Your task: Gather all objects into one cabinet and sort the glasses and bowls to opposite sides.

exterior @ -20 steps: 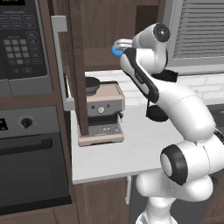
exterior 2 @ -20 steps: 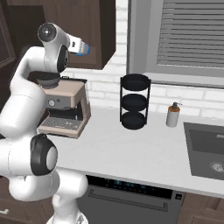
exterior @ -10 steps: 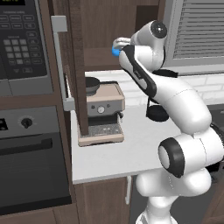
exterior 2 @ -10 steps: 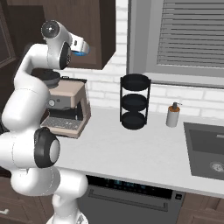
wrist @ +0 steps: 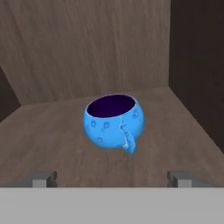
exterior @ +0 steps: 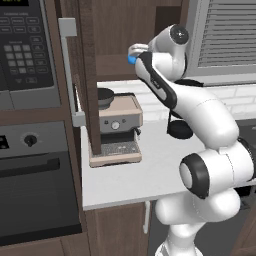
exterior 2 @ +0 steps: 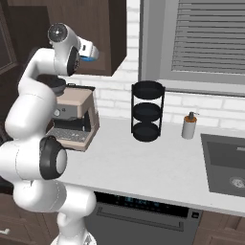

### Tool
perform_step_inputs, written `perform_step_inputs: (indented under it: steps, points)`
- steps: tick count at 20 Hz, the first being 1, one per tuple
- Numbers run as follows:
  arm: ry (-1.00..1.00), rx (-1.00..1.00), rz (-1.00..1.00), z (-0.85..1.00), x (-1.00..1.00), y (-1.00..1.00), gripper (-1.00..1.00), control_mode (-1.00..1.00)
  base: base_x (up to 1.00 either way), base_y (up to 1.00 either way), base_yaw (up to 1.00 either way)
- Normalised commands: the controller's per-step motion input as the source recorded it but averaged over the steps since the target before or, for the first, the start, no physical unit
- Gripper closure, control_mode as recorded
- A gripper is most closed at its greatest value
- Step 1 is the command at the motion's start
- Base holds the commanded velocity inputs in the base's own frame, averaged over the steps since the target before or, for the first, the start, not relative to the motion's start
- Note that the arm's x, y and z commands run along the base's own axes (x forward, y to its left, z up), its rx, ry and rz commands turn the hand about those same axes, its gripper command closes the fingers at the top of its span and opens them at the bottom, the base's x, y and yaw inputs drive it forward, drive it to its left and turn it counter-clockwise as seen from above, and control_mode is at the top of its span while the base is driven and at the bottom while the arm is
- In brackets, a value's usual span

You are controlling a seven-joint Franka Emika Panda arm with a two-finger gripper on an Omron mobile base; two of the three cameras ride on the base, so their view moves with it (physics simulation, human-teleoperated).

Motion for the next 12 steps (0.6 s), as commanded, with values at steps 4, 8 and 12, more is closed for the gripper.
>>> perform_step_inputs:
  steps: [4,8,12]
  points:
    - [0.0,0.0,0.0,-0.04,0.24,0.0,-1.0,-1.0,0.0,0.0,0.0]
    - [0.0,0.0,0.0,-0.01,0.33,0.0,-1.0,-1.0,0.0,0.0,0.0]
    - [0.04,0.0,0.0,-0.04,0.29,0.0,-1.0,-1.0,0.0,0.0,0.0]
